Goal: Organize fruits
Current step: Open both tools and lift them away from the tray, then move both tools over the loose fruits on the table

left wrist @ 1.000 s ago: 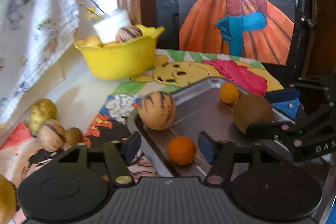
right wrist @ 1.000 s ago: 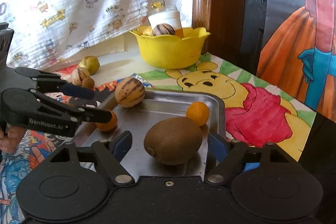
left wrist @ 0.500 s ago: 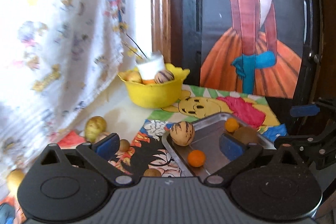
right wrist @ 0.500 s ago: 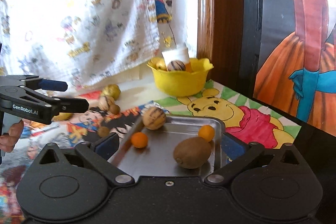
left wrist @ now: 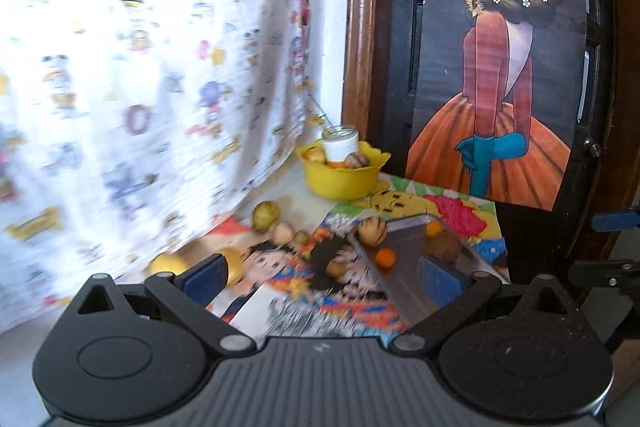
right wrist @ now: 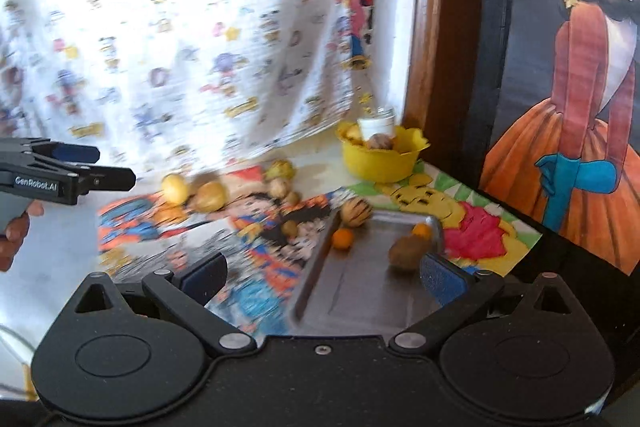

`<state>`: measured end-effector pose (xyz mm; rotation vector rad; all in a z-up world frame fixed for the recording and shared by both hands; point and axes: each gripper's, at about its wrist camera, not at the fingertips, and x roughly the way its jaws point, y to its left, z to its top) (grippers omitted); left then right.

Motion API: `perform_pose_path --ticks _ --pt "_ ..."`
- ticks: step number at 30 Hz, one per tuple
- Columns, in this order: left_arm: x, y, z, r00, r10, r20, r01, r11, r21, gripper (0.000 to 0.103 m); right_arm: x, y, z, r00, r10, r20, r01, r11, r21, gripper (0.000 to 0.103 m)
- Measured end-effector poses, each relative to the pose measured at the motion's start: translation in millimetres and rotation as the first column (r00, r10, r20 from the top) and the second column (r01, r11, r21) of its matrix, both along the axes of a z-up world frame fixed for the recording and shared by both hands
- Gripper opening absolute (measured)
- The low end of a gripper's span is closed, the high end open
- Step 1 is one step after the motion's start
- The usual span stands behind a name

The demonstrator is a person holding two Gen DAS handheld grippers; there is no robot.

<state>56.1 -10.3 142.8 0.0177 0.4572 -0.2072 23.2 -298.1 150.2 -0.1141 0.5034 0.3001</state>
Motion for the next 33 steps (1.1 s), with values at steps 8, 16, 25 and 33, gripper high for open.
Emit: perform_pose_path --ticks 8,16,25,33 --pt "-51 53 4 0.987 0.069 -0.147 -0.075 0.997 -0.03 0.103 -49 36 12 0.991 0.019 -0.136 -0.014 0.999 0.042 0.103" --pt "-60 82 51 0.993 0.103 -0.062 -0.105 0.994 -0.016 0.103 -16 74 77 0.973 0.064 -0.221 -0.012 0.974 0.227 0.103" --pt "-7 109 88 0.979 0.189 0.075 -0.181 0.978 -0.106 0.103 71 114 160 0.989 0.139 -0.044 -0.103 0.883 0.458 0.103" --pt "56 120 46 0.963 0.236 0.129 -0.222 0.969 -0.109 0.103 156 106 116 0.988 0.125 0.092 -0.154 0.828 0.539 0.103"
